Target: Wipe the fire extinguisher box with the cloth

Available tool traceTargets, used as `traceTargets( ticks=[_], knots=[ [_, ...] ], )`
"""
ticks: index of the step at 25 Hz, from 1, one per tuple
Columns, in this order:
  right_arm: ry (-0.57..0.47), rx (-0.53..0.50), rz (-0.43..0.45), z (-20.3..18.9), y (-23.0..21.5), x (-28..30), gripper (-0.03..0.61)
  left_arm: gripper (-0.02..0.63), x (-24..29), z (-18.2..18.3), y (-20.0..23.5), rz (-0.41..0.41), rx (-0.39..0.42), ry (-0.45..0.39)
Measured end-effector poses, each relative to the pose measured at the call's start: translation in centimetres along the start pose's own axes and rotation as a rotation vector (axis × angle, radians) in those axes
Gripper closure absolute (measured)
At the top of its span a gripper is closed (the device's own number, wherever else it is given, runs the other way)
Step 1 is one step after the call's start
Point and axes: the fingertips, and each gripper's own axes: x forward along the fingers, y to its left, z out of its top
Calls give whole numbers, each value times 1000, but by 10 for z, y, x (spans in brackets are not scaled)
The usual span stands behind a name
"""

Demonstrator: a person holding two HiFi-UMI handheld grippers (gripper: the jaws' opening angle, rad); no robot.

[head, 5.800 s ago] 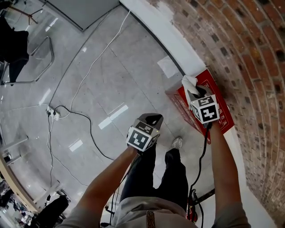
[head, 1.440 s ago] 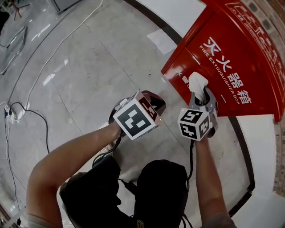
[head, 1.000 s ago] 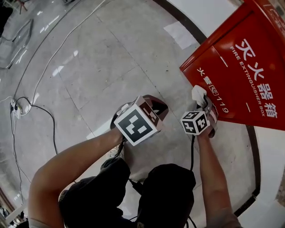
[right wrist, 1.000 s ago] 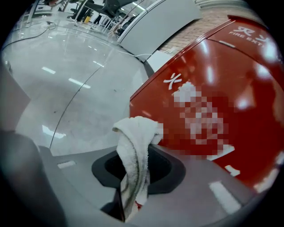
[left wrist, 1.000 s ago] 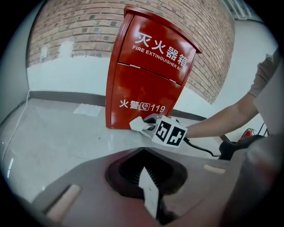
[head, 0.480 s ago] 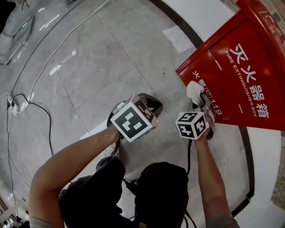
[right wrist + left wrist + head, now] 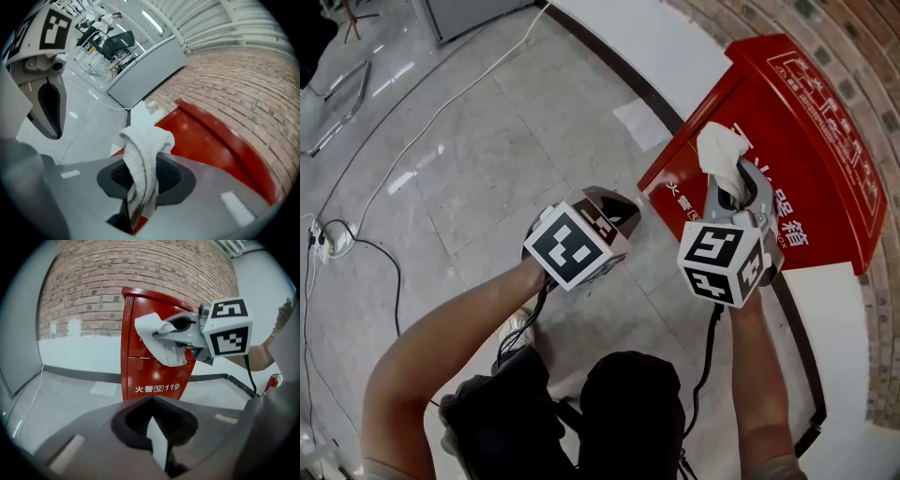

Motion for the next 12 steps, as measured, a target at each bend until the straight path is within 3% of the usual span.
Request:
traceTargets(
  ticks=[7,12],
  knots=[
    [-53,-26,-147,69,-66,2,457,614,-15,25,0,-5,60,-27],
    [13,-57,-153,67,-48,30,456,614,-14,8,13,-19,13,-27]
  ],
)
